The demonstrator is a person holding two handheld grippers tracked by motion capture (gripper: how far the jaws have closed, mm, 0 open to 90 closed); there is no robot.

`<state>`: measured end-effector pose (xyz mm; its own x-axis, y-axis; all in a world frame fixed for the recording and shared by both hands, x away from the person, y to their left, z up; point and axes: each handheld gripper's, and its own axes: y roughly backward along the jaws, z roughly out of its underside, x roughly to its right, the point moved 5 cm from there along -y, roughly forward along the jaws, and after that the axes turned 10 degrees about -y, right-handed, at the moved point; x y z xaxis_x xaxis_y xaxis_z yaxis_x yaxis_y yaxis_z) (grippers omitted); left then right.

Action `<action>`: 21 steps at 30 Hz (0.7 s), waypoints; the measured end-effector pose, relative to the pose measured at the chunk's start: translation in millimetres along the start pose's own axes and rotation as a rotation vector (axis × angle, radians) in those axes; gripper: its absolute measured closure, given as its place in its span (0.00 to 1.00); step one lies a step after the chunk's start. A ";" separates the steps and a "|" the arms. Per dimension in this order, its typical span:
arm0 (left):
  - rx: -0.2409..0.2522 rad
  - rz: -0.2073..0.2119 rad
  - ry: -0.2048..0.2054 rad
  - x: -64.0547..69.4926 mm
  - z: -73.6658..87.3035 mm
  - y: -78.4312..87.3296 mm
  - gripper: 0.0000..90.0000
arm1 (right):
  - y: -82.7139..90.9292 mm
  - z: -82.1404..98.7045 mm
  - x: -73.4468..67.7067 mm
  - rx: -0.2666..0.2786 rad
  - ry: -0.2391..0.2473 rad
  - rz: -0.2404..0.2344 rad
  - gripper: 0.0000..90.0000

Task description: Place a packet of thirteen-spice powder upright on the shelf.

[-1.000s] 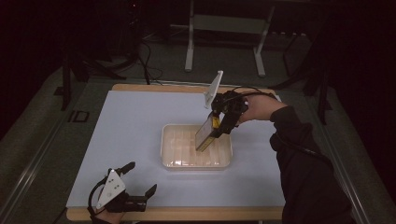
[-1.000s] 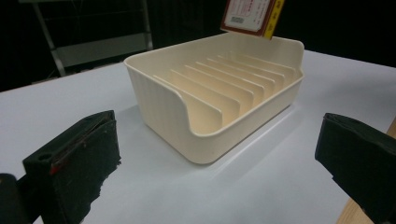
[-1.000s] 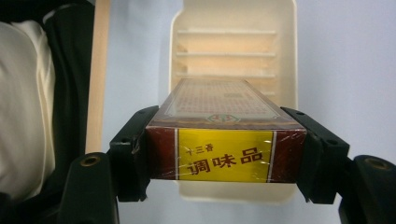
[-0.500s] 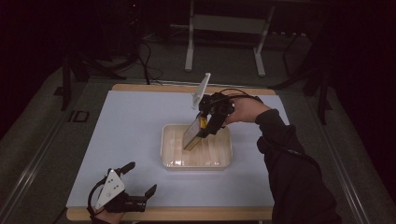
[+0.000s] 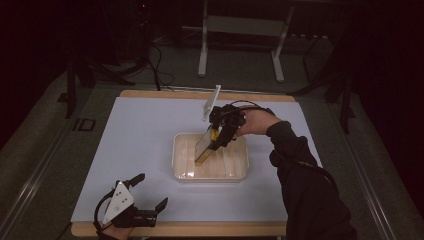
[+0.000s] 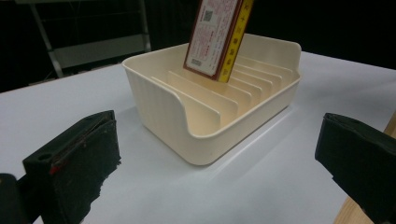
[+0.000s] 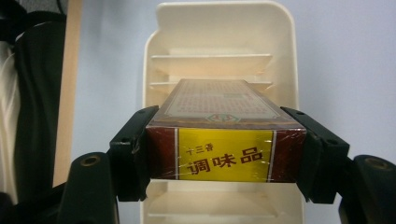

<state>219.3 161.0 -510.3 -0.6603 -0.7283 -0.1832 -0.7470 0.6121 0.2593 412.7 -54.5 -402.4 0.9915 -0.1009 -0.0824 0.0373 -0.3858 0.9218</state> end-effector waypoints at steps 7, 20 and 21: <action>-0.001 0.000 -0.001 0.0 0.0 0.2 0.00 | -10.7 2.0 0.2 -0.038 -0.010 -0.013 0.35; -0.003 0.006 -0.003 0.8 0.0 -1.0 0.00 | -28.8 -4.2 1.3 -0.067 -0.013 -0.009 0.35; -0.003 0.005 -0.003 0.9 -0.1 -1.1 0.00 | -29.4 -4.8 1.5 -0.064 -0.010 -0.009 0.35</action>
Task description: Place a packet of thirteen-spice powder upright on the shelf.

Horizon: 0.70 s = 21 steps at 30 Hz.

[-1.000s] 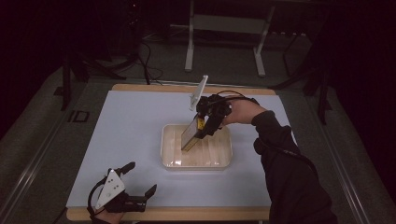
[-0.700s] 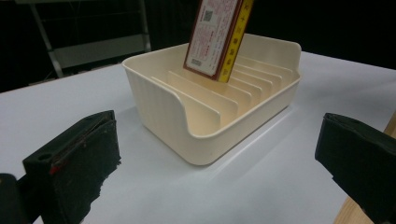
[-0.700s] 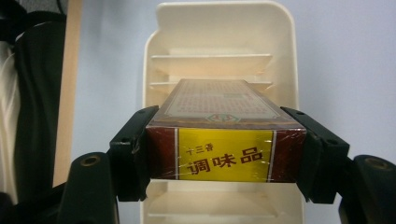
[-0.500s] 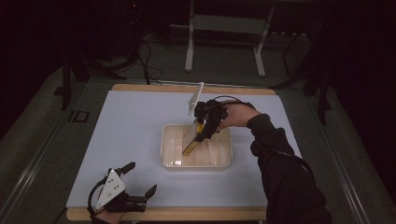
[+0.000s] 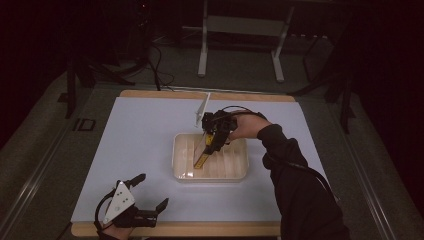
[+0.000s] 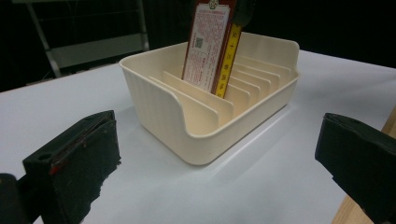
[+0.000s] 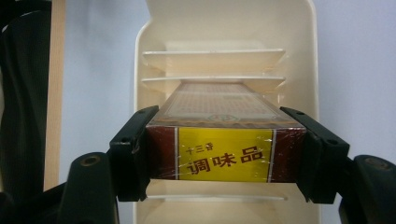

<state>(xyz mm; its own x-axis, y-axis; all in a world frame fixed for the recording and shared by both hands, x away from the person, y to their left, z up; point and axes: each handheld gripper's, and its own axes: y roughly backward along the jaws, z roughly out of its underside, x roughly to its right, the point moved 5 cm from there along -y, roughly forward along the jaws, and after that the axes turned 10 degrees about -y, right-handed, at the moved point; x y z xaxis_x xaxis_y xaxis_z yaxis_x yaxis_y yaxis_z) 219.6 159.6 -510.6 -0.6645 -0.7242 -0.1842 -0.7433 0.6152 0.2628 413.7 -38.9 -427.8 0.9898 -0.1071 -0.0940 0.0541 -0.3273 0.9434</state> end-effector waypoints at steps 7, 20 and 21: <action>0.001 0.005 -0.003 0.3 -0.4 -0.9 0.00 | -6.8 -5.9 -0.3 -0.004 -0.003 0.005 0.35; 0.004 0.013 -0.003 0.8 -0.9 -1.9 0.00 | -22.6 -12.8 1.5 -0.024 -0.004 0.000 0.35; 0.004 0.014 -0.004 0.7 -1.1 -2.1 0.00 | -24.4 -13.1 1.5 -0.027 -0.009 -0.001 0.35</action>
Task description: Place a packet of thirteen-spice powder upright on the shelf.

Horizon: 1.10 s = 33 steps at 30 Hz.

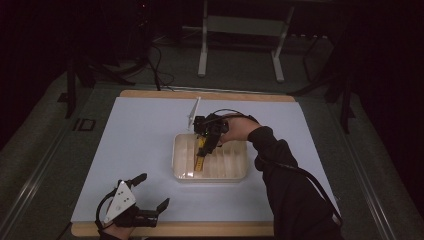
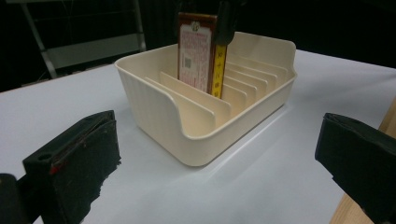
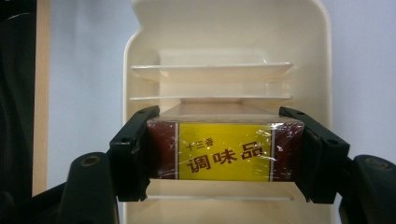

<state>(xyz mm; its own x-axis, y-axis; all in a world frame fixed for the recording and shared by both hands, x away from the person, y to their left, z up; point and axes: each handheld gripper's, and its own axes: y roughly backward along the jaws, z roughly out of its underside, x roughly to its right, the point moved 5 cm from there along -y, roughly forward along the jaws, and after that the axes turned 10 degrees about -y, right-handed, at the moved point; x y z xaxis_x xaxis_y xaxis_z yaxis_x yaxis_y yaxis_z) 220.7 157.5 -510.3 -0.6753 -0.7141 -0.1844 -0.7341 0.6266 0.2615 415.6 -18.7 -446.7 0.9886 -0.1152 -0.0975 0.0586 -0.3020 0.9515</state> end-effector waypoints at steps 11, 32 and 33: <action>-0.002 0.003 0.000 0.0 0.3 0.2 0.00 | -14.1 -3.3 -0.8 -0.021 0.004 -0.018 0.34; -0.008 0.006 -0.001 0.0 0.3 -0.5 0.00 | 18.5 -7.1 -8.0 0.025 0.028 0.017 0.31; -0.008 0.006 0.000 0.0 0.3 -0.6 0.00 | 21.2 -6.1 -8.6 0.028 0.020 0.021 0.31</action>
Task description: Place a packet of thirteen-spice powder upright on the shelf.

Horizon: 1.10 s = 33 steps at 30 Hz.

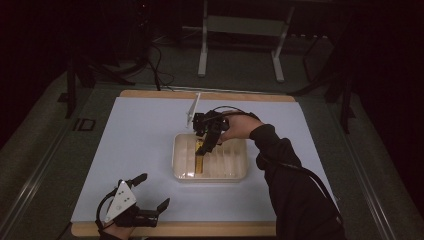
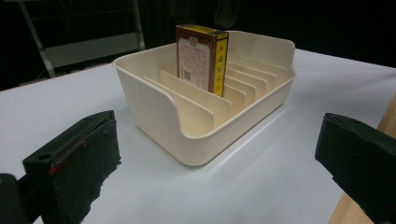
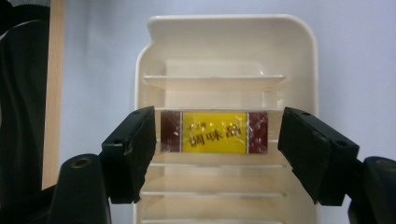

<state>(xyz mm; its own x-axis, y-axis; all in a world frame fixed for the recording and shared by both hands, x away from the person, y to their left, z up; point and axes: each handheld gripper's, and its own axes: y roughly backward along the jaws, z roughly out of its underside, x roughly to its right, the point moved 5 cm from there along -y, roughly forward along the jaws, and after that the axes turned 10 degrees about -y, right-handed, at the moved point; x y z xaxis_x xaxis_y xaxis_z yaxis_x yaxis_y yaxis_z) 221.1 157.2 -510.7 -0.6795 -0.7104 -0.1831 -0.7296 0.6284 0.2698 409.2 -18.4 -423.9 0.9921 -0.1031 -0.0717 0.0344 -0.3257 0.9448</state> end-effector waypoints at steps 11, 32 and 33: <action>-0.001 0.000 -0.001 0.2 0.0 -1.2 0.00 | 27.2 14.6 1.8 0.038 -0.037 0.049 0.22; -0.003 0.001 0.000 0.2 0.3 -1.9 0.00 | 40.8 61.7 17.0 0.104 -0.253 0.105 0.14; -0.002 0.003 0.001 0.3 0.3 -1.9 0.00 | 40.4 64.3 16.9 0.109 -0.258 0.110 0.14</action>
<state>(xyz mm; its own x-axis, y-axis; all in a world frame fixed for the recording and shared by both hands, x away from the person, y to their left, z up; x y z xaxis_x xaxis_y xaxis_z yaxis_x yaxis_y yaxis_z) 222.3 155.9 -511.6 -0.6814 -0.7090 -0.1818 -0.7277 0.6295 0.2724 419.6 -93.7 -407.5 0.9253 -0.3740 -0.0631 -0.0983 -0.3972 0.9125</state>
